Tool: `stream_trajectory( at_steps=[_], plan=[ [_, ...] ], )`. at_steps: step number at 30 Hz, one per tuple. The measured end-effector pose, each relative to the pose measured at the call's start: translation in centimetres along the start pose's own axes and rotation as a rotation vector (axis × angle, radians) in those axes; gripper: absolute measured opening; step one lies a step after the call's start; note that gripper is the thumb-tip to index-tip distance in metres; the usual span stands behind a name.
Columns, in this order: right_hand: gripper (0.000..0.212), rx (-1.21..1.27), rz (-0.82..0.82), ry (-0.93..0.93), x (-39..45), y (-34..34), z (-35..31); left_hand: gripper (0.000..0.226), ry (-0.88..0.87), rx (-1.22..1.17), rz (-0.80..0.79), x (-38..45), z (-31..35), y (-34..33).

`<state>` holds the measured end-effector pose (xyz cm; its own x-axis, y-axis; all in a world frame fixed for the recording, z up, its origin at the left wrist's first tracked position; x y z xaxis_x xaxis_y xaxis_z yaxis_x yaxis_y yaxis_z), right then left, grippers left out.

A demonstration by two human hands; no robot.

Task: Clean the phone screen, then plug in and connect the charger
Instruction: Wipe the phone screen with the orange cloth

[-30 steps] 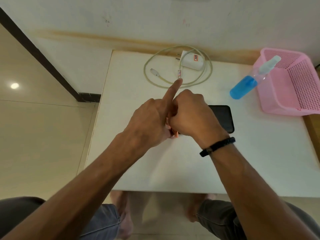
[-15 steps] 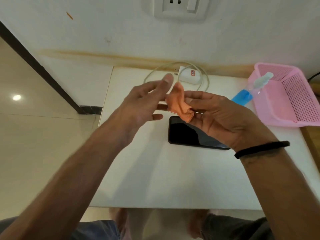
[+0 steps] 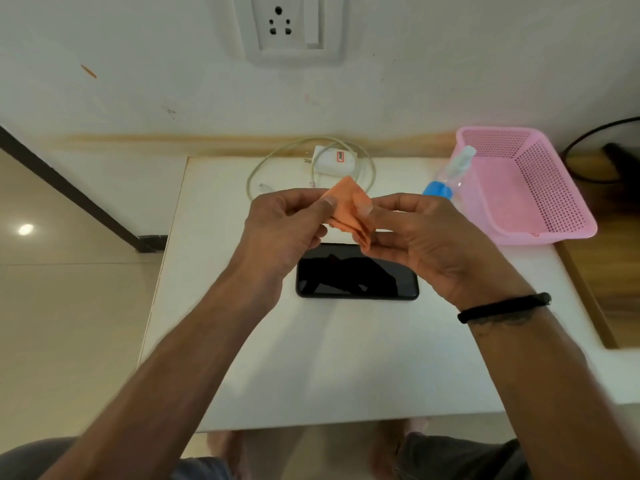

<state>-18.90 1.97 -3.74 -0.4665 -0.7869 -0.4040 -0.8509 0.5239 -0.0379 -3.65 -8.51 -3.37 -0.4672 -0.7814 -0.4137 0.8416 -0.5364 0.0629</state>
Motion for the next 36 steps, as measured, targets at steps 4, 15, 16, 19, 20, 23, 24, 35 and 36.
stream_trajectory(
  at_steps=[4,15,16,19,20,23,24,35,36],
  plan=[
    [0.029,0.004,0.054,0.006,-0.5,1.8,-0.4,0.012,-0.128,0.075,0.064,-0.3,2.0,-0.3],
    [0.016,0.248,0.244,0.096,-1.9,6.6,-1.1,0.031,-0.055,0.058,-0.066,-1.5,2.9,-6.7],
    [0.018,0.250,0.260,0.098,-2.0,7.1,-1.1,0.035,-0.047,0.059,-0.079,-1.6,2.8,-7.4],
    [0.024,0.263,0.307,0.122,-2.4,8.5,-1.4,0.042,-0.058,0.044,-0.085,-2.0,2.9,-9.0],
    [0.026,0.276,0.323,0.136,-2.5,9.0,-1.5,0.042,-0.074,0.040,-0.076,-2.0,3.1,-9.3],
    [0.025,0.333,0.349,0.178,-3.1,10.6,-2.0,0.043,-0.175,0.063,-0.019,-2.0,4.4,-10.1],
    [0.022,0.340,0.355,0.196,-3.3,11.3,-2.2,0.043,-0.224,0.089,0.005,-2.2,5.0,-10.4],
    [0.020,0.285,0.513,0.289,-5.7,17.6,-2.6,0.026,-0.455,0.141,-0.065,-4.2,6.2,-17.4],
    [0.021,0.295,0.544,0.287,-5.9,18.2,-2.5,0.026,-0.456,0.152,-0.078,-4.2,6.0,-17.6]
  ],
)
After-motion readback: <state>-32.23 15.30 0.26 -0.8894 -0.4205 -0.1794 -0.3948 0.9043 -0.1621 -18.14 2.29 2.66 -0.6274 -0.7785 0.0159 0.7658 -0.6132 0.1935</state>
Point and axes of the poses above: each hand's wrist, its own x-axis towards the middle knuckle, its own y-axis out of the back of the hand, z = x × y, the point moved 10 cm from there along x, towards the middle knuckle, and after that the axes turned 4 degrees about y, right-handed, at the moved point
